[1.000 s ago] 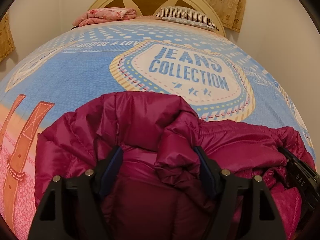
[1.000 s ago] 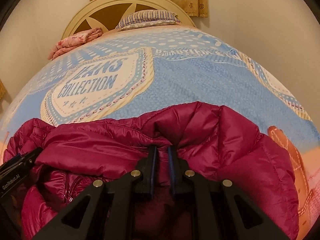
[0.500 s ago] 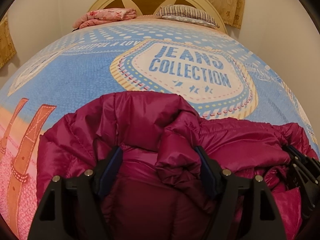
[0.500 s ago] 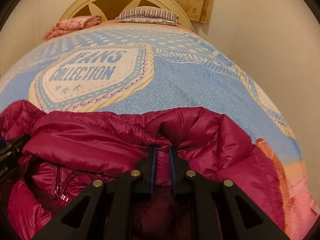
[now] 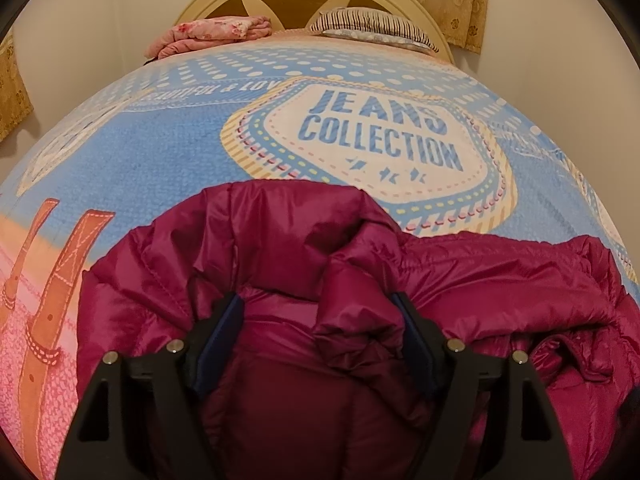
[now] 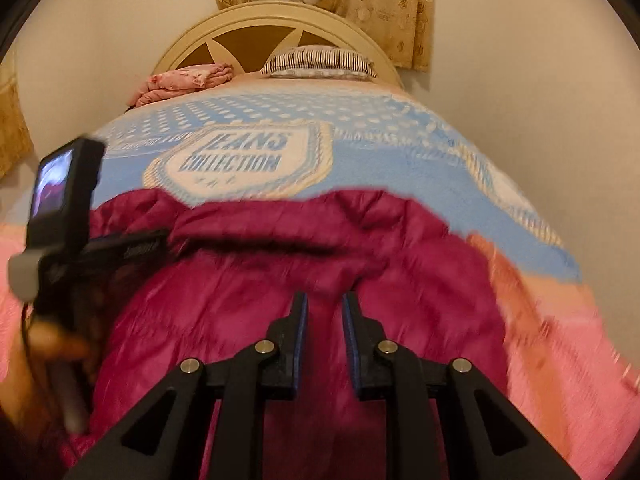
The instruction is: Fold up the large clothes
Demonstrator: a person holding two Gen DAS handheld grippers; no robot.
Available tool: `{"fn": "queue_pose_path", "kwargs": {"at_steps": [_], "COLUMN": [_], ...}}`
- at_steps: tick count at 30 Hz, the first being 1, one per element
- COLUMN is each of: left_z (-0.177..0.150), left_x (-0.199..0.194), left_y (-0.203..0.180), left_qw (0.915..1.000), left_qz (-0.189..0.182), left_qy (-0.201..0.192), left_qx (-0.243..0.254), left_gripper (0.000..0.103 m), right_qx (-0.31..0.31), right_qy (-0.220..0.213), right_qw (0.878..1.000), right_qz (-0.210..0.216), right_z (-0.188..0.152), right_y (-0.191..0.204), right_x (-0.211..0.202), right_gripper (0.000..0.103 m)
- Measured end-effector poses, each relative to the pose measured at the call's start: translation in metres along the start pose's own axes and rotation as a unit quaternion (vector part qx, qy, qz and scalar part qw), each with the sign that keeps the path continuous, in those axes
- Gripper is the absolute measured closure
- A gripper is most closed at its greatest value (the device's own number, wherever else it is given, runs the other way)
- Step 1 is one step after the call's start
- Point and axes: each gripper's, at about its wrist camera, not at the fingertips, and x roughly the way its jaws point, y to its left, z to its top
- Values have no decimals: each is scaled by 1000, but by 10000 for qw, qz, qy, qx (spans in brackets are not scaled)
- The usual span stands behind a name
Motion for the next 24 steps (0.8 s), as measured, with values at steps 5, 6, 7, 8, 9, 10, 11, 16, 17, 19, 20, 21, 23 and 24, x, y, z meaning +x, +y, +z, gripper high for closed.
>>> {"fn": "queue_pose_path", "kwargs": {"at_steps": [5,6,7,8,9,10,11,16,17,19,20,21,23,24], "left_z": [11,13,12,9,4,-3,-12,-66,-76,-101,-107,-117,-134,-141], "left_x": [-12,-22,-34,-48,-63,-77,-94,-160,-170,-188,-193,-197,-203,-206], "left_y": [6,11,16,22,26,31,36,53,58,74,81,91,108,115], "left_qw": [9991,9988,9984,9979,9972,9964,9951,9882,9874,9853,9847,9841,9820,9808], "left_qz": [-268,-380,-494,-601,-711,-802,-936,-1385,-1410,-1487,-1515,-1560,-1714,-1794], "left_qy": [340,312,230,112,-21,-116,-212,-658,-720,-840,-857,-846,-776,-729], "left_qx": [30,-53,-134,-195,-236,-246,-235,36,68,41,12,-49,-179,-222], "left_gripper": [25,25,24,24,24,24,24,16,12,11,11,11,11,11], "right_qx": [344,419,512,594,625,638,637,545,598,713,700,629,343,186], "right_qy": [414,417,420,418,406,392,383,266,198,49,-16,-75,-301,-399], "right_qw": [9982,9978,9971,9964,9962,9961,9962,9979,9978,9968,9967,9971,9981,9984], "right_qz": [262,297,363,431,460,467,458,219,213,350,414,425,403,356], "right_z": [-23,-24,-25,-26,-26,-27,-28,-29,-29,-31,-33,-36,-43,-48], "right_y": [-4,-6,-10,-13,-14,-12,-11,-6,-8,-11,-10,-8,-3,-1], "right_x": [28,29,31,33,33,32,30,17,8,-15,-29,-43,-74,-89], "right_gripper": [79,79,77,77,77,76,76,70,70,69,65,62,52,50]}}
